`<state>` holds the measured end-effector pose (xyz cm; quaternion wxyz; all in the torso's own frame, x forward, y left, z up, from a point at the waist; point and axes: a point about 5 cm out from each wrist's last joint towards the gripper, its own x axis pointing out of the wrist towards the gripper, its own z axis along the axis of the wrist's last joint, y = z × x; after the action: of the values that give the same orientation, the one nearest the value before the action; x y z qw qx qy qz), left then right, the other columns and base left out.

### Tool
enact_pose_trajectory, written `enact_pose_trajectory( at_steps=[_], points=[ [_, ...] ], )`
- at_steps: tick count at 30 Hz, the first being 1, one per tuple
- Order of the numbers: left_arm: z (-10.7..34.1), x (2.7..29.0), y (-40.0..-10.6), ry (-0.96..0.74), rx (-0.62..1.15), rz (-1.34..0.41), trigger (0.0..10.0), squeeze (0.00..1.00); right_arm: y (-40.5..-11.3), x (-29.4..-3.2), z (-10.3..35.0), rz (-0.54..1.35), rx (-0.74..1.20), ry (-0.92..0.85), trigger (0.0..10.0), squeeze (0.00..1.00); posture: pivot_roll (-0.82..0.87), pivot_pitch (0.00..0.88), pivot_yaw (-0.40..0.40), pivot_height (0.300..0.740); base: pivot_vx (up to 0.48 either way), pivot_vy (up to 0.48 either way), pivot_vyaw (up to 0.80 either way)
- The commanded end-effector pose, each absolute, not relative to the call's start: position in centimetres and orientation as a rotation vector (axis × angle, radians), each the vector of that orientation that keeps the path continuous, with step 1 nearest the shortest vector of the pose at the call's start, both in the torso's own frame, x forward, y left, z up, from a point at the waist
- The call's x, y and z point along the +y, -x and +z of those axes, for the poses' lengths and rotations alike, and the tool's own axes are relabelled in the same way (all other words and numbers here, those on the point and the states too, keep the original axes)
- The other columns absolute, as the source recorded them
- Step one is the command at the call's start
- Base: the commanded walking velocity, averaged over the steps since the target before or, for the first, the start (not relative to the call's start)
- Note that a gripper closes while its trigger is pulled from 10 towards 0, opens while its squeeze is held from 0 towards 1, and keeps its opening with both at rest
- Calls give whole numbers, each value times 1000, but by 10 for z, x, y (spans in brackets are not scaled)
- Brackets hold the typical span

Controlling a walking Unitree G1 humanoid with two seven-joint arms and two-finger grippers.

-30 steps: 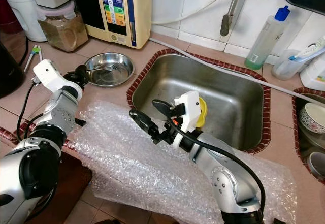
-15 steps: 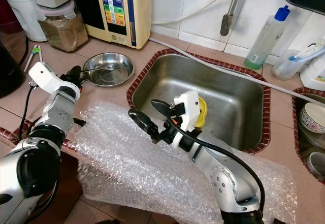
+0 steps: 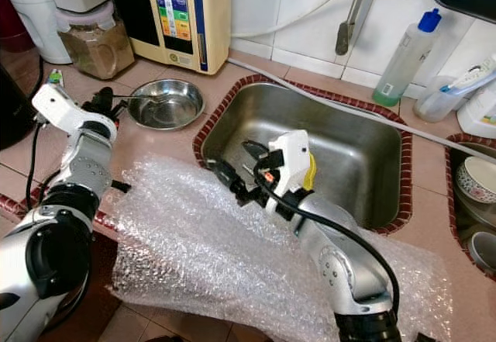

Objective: Kitchen organization

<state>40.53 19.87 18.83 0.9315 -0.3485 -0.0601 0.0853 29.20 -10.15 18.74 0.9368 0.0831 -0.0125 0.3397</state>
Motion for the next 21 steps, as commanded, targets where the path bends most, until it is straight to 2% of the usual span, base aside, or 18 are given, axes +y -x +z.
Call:
enact_pose_trajectory(
  at_steps=[1, 9, 12, 17, 21],
  points=[
    [193, 195, -407, 731, -136, 147, 0, 0, -295, -104, 186, 675, -29, -151, 10000, 0, -35, 111, -12, 740, 0, 0, 0],
    [208, 189, -408, 682, -218, 65, 0, 0, -297, -105, 184, 637, -38, -141, 10000, 0, -36, 110, -9, 740, 0, 0, 0],
    [225, 181, -410, 656, -280, -33, 0, 0, -299, -107, 185, 636, -23, -213, 10000, 0, -33, 109, -10, 740, 0, 0, 0],
    [235, 170, -410, 609, -307, -150, 0, 0, -302, -112, 186, 614, -41, -168, 10000, 0, -34, 106, -9, 740, 0, 0, 0],
    [248, 169, -411, 609, -348, -166, 0, 0, -305, -115, 188, 601, -59, -155, 10000, 0, -34, 104, -9, 740, 0, 0, 0]
  ],
)
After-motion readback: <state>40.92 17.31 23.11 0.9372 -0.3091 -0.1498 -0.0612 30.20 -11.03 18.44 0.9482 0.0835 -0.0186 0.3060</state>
